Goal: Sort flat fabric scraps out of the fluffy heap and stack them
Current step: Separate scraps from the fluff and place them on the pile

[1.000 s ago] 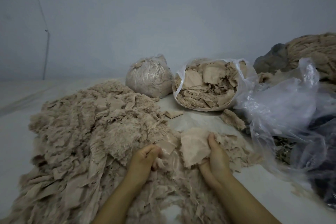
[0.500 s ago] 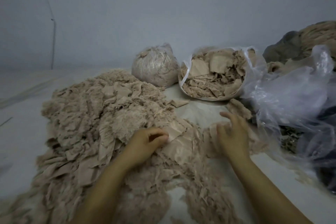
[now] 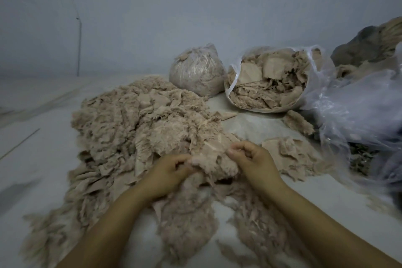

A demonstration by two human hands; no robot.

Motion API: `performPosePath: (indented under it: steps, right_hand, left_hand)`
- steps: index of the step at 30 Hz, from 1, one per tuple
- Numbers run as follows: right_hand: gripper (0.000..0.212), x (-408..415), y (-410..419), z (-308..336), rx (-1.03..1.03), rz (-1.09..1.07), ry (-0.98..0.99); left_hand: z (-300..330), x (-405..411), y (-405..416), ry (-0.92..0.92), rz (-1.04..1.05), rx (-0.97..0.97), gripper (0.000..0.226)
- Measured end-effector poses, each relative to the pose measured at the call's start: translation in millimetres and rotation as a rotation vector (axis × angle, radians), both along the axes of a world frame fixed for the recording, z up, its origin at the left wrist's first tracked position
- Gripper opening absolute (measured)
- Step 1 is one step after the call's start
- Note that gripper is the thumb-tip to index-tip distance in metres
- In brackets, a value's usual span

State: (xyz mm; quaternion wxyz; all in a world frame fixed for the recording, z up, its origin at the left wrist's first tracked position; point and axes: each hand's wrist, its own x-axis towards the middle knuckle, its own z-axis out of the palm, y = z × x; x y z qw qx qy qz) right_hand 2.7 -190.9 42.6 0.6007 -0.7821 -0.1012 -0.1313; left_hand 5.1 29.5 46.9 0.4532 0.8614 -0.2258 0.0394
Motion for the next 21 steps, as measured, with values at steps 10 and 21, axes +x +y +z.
performPosePath:
  steps: [10, 21]
  right_hand:
    - [0.039, -10, -6, 6, -0.304, 0.103, -0.055]
    - [0.034, 3, -22, 16, 0.104, -0.207, -0.087]
  left_hand:
    - [22, 4, -27, 0.469, -0.013, -0.499, 0.026]
    - [18, 20, -16, 0.339, 0.056, -0.203, 0.016]
